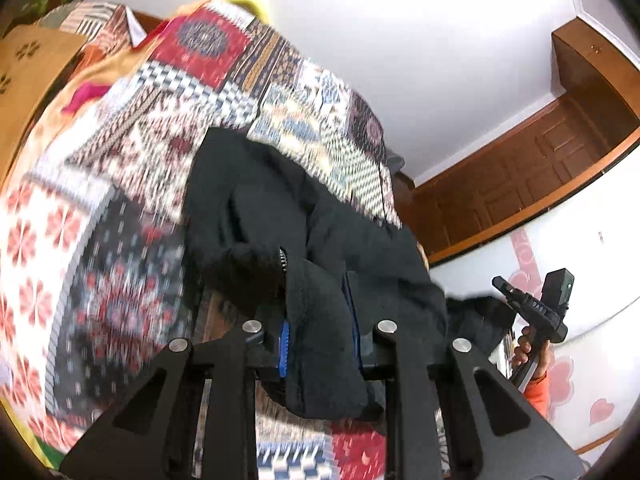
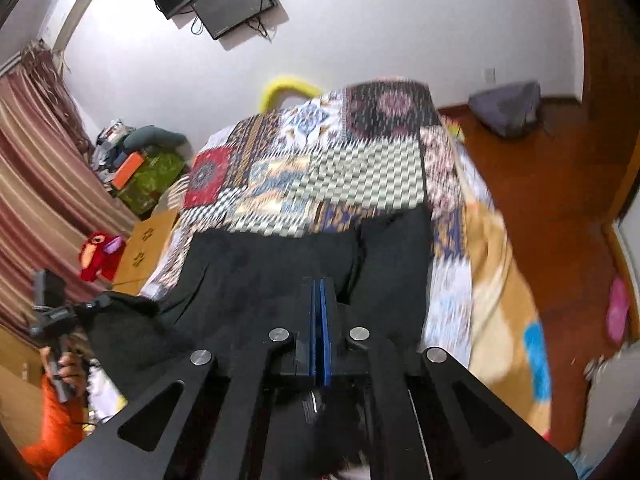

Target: Fold large clothes

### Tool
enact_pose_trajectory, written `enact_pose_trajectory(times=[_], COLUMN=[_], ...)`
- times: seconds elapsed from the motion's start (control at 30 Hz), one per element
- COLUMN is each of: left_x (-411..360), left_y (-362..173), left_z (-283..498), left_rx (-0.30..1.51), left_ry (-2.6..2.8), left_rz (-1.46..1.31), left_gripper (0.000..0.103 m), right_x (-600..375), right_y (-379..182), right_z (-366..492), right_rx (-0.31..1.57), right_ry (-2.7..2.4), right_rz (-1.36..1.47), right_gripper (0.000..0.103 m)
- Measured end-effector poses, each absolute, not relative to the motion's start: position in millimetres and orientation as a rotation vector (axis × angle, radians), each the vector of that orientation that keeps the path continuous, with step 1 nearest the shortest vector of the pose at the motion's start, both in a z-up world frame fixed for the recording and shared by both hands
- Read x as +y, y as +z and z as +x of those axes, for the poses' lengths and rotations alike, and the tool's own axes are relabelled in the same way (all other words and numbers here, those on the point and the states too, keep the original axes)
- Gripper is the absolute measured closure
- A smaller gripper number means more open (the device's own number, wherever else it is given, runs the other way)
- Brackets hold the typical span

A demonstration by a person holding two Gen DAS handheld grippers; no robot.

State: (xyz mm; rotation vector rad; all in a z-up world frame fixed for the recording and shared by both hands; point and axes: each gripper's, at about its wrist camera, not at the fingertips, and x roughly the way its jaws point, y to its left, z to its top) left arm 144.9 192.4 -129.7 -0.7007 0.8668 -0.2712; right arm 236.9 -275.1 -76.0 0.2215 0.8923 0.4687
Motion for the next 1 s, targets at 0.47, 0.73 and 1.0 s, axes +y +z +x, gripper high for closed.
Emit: enact_pose_trajectory(times=[0.47,0.73,1.0], left_x=[185.9,189.1,167.1], left_y=[-147.5,-157.4,-153.1], left_z=[185.1,160.6,140.0], left_rx=[0.886,0.911,0.924], left_ry=[-0.245,-0.191,-0.168], left_rz=[-0.580,-0.608,-0.507], left_gripper=[0.082,0.081,0.081], right_x=[-299.7,-342.2,-343.6], right_y=[-121.2,-146.7,-182.3], right_z=[244.1,186.6,152.0], right_rx=[1.043,1.117,1.192], right_ry=[0.338,0.361,0.381], right_rz=[0.070,0.199,0.266], right_gripper=[0.072,0.049,0.049])
